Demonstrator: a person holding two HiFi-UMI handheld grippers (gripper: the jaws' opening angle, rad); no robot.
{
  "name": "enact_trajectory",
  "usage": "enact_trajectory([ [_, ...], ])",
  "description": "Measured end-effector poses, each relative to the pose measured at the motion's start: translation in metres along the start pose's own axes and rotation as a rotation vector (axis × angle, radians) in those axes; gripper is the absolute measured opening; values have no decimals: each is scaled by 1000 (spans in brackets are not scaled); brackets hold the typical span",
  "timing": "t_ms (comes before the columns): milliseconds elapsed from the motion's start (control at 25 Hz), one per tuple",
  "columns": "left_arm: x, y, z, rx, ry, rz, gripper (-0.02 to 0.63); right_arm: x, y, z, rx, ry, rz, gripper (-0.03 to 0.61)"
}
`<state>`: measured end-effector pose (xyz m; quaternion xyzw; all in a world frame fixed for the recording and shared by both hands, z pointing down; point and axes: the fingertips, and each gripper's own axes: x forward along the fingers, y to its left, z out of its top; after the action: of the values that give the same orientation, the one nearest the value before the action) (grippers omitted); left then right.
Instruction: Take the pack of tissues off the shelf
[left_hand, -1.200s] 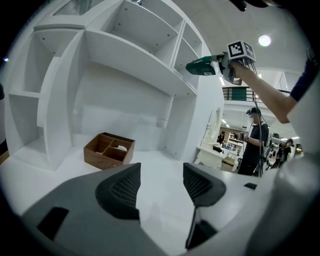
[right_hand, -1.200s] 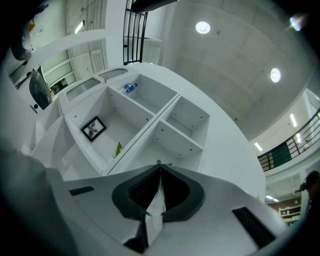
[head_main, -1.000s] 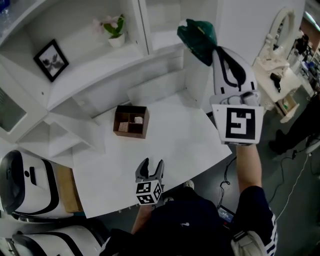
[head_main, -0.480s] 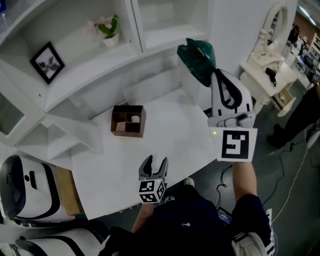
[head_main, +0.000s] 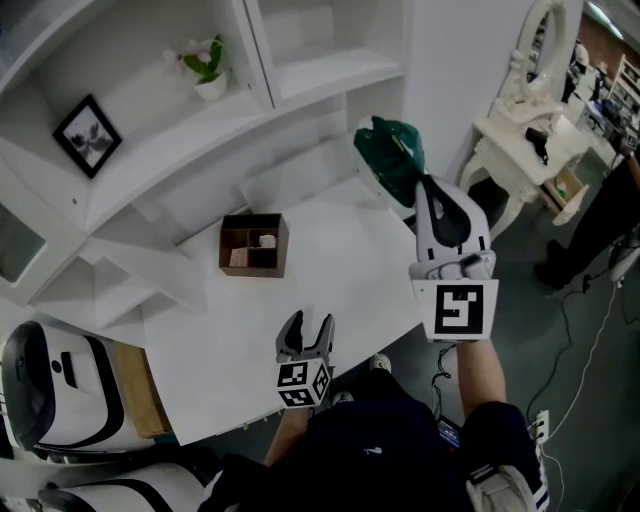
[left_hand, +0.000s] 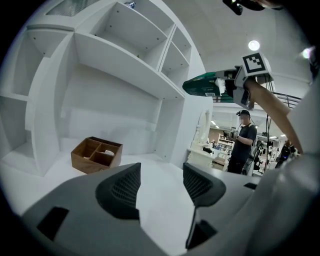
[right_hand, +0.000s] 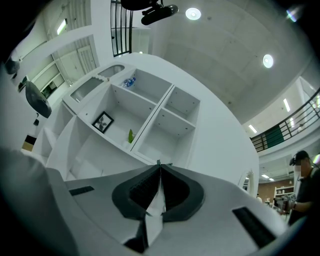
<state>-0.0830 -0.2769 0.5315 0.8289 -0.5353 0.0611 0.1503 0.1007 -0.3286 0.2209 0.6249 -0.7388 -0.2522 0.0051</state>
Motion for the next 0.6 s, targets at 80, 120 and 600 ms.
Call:
enact_trajectory([
  [80, 1, 0, 1, -1, -3, 1, 267, -3, 4, -8, -3, 14, 14, 14],
  [120, 2, 0, 1, -1, -3, 1, 267, -4, 6, -13, -5, 22, 22, 14],
  [600, 18, 1, 7, -3, -12, 10, 264, -17, 34, -82, 18, 146, 92, 14],
])
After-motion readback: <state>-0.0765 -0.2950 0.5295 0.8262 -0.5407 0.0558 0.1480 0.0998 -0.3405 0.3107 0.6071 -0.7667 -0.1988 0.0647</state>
